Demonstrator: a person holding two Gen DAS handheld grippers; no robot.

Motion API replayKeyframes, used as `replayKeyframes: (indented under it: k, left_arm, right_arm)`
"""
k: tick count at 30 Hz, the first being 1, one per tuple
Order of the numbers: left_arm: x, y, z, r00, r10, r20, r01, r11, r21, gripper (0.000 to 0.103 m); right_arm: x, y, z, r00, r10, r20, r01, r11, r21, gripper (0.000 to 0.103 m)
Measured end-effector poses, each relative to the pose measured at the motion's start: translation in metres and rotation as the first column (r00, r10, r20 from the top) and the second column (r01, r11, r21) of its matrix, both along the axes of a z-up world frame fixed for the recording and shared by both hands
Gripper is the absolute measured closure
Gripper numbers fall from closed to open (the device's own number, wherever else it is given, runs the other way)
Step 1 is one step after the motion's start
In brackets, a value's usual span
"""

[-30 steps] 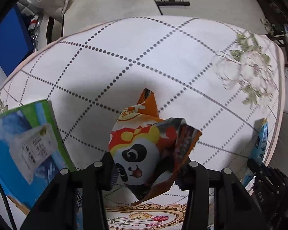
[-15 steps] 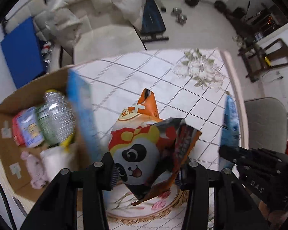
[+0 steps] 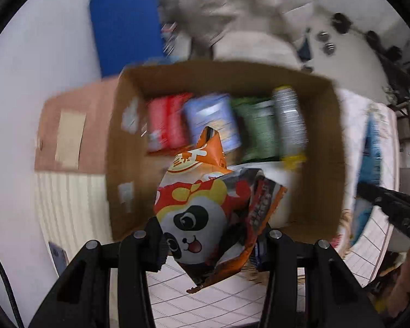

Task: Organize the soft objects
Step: 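Drop both items into the box and open both tools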

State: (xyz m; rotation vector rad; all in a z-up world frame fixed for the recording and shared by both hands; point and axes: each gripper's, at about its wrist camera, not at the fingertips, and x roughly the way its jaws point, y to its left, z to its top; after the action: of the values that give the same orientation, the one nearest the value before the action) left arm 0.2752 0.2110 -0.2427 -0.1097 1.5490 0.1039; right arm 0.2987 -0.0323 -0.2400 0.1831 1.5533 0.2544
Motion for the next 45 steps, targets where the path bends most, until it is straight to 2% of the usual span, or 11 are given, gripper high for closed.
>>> replayKeyframes:
  k: [6, 11, 14, 16, 18, 19, 21, 24, 27, 31, 45]
  left_arm:
    - [0.006, 0.050, -0.065, 0.990, 0.024, -0.141, -0.022, 1.000, 0.016, 0.061]
    - [0.007, 0.059, -0.093, 0.978, 0.004, -0.207, -0.001, 1.000, 0.014, 0.058]
    - [0.006, 0.062, -0.098, 0.973, 0.022, -0.229, -0.034, 0.998, -0.047, 0.058]
    - [0.004, 0.066, -0.098, 0.974, 0.035, -0.222, -0.052, 0.996, -0.070, 0.051]
    - [0.005, 0.067, -0.094, 0.977, 0.036, -0.211, -0.052, 0.996, -0.072, 0.041]
    - [0.006, 0.068, -0.090, 0.978, 0.034, -0.205, -0.049, 0.996, -0.070, 0.040]
    - [0.006, 0.068, -0.082, 0.983, 0.029, -0.183, -0.040, 0.998, -0.058, 0.039]
    - [0.004, 0.067, -0.069, 0.988, 0.027, -0.149, -0.033, 0.999, -0.040, 0.034]
    - [-0.002, 0.065, -0.053, 0.995, 0.034, -0.091, -0.036, 0.999, -0.030, 0.010]
    - [-0.016, 0.056, -0.032, 1.000, 0.031, -0.005, -0.030, 0.998, 0.046, 0.001]
    - [-0.039, 0.027, 0.006, 0.990, 0.062, 0.127, -0.070, 0.996, 0.063, 0.001]
  right_arm:
    - [0.016, 0.034, -0.042, 1.000, 0.003, -0.021, -0.005, 0.994, -0.106, 0.087]
    - [0.023, 0.043, -0.068, 0.999, -0.010, -0.046, 0.002, 0.985, -0.171, 0.087]
    - [0.026, 0.042, -0.080, 0.998, -0.015, -0.068, 0.001, 0.978, -0.206, 0.084]
    - [0.027, 0.042, -0.086, 0.996, -0.015, -0.083, -0.004, 0.974, -0.225, 0.065]
    - [0.027, 0.042, -0.086, 0.995, -0.026, -0.092, 0.010, 0.986, -0.166, 0.037]
    - [0.026, 0.045, -0.084, 0.995, -0.019, -0.099, 0.004, 0.988, -0.157, 0.035]
    - [0.024, 0.051, -0.078, 0.997, -0.001, -0.077, -0.013, 0.982, -0.187, 0.017]
    - [0.020, 0.056, -0.069, 0.998, 0.022, -0.063, -0.034, 0.981, -0.189, 0.013]
    - [0.013, 0.064, -0.056, 0.998, 0.057, -0.031, -0.062, 0.976, -0.211, 0.000]
    - [-0.001, 0.071, -0.044, 0.996, 0.087, 0.010, -0.082, 0.968, -0.239, 0.000]
    - [-0.036, 0.066, -0.029, 0.996, 0.063, 0.062, -0.045, 0.965, -0.258, 0.000]
